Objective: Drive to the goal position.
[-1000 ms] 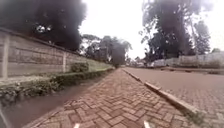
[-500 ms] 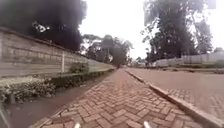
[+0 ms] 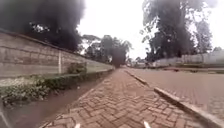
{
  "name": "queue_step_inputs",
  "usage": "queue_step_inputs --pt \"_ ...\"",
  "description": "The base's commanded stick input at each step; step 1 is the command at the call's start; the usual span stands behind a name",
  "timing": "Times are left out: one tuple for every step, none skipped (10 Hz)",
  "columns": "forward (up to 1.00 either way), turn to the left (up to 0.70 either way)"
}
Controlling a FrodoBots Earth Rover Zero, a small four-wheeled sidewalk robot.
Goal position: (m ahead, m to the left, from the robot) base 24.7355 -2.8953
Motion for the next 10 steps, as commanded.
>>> queue_step_inputs --pt "0.7 0.07" --pt "0.7 0.0" --pt "0.7 0.0" --pt "0.7 0.0" --pt "0.7 0.0" --pt "0.7 0.0" --pt "0.7 0.0" --pt "0.7 0.0" --pt "0.7 0.0" --pt "0.7 0.0"
